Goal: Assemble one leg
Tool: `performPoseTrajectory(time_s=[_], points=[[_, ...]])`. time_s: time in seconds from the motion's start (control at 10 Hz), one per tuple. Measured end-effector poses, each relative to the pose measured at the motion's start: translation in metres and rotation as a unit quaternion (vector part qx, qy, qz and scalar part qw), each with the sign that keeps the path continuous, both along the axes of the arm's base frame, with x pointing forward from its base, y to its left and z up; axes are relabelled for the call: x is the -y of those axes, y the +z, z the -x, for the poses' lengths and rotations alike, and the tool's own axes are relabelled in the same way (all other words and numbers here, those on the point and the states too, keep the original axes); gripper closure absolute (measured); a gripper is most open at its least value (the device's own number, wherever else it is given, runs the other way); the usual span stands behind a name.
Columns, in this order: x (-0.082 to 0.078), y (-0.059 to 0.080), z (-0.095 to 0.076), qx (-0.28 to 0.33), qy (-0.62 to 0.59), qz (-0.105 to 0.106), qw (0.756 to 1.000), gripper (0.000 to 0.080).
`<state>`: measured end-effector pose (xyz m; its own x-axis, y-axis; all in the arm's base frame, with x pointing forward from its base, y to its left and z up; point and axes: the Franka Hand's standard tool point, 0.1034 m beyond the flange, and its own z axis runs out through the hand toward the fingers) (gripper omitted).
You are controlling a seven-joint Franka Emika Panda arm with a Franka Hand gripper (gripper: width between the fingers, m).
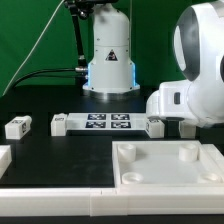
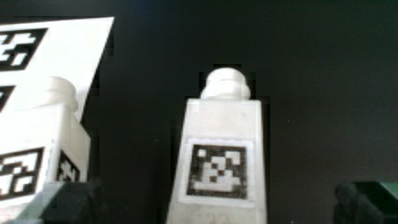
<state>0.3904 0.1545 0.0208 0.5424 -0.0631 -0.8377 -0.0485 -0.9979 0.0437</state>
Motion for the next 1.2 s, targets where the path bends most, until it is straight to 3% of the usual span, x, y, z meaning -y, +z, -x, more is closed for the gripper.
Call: performPoseTrajectory(time_s=[0.3, 0.6, 0.8, 1.2], points=[[0.0006, -0.0118, 0.0104, 0.001, 0.0, 0.004, 1.0, 0.0151], [-0.0006, -0.0125, 0.0114, 0.0, 0.001, 0.003, 1.0, 0.0176], [-0.0006, -0.0125, 0.0114, 0.0, 0.001, 0.003, 1.0, 0.0512], [-0.0005, -0.0125, 0.0114, 0.0, 0.001, 0.003, 1.0, 0.0509]])
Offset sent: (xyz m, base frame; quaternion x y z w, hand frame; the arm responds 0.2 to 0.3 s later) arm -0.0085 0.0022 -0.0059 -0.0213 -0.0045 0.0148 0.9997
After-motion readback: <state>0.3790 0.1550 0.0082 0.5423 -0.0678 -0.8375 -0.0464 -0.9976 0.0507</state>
